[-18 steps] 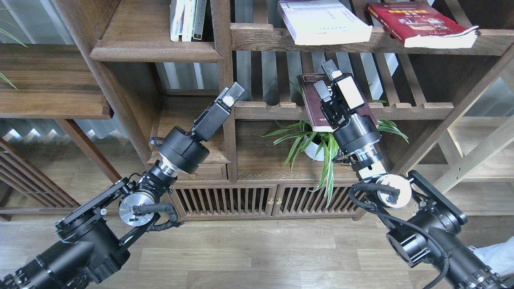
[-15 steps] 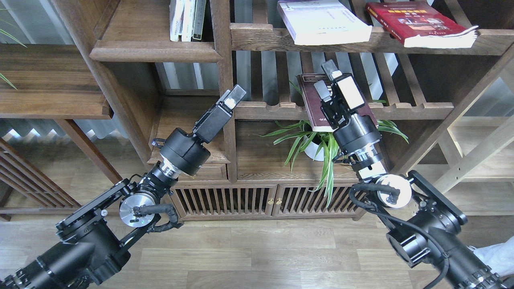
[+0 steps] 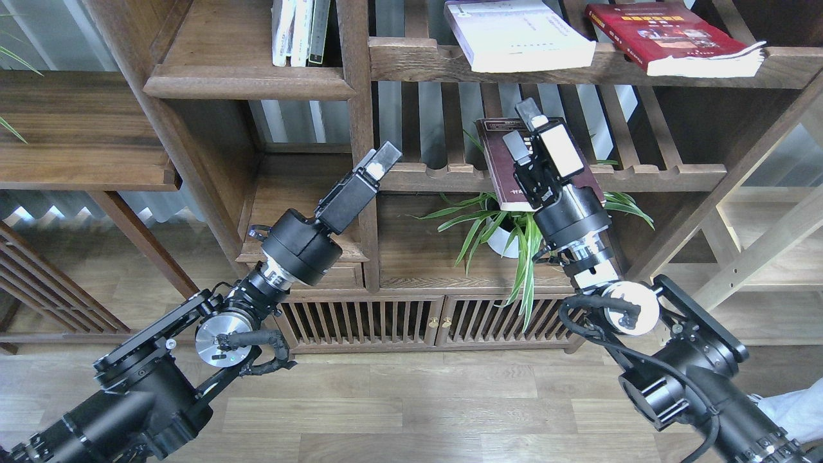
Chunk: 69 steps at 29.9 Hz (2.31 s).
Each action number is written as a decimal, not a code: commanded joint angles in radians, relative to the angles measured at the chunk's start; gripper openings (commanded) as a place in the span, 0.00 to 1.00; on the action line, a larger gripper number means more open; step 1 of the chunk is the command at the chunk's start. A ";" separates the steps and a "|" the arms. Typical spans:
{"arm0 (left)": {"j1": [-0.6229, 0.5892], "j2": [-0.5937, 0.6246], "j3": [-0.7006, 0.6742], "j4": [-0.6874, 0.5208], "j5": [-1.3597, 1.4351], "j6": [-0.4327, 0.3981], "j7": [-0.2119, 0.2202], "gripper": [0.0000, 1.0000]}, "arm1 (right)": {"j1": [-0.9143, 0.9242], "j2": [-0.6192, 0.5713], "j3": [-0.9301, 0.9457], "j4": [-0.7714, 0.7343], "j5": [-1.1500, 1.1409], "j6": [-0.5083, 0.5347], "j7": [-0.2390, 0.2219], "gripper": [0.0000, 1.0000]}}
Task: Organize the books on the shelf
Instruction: 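Reach the right gripper toward the maroon book on the middle shelf, then lower the right gripper and grip the bottom edge of the maroon book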
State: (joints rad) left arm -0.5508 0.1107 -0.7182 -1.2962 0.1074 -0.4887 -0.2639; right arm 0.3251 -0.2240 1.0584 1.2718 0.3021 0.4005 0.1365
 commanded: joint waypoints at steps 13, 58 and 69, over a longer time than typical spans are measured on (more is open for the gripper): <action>0.009 0.007 -0.001 0.000 0.000 0.000 0.000 1.00 | -0.070 0.000 0.014 -0.015 0.023 -0.014 0.006 1.00; 0.038 -0.014 0.006 -0.018 0.061 0.000 0.008 1.00 | -0.218 0.060 -0.008 -0.095 0.094 -0.104 0.008 1.00; 0.043 -0.005 0.006 -0.034 0.132 0.000 0.008 1.00 | -0.127 0.071 -0.006 -0.158 0.149 -0.174 0.008 1.00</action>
State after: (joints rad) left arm -0.5085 0.1061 -0.7117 -1.3231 0.2063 -0.4887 -0.2563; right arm 0.1633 -0.1545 1.0523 1.1417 0.4393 0.2308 0.1442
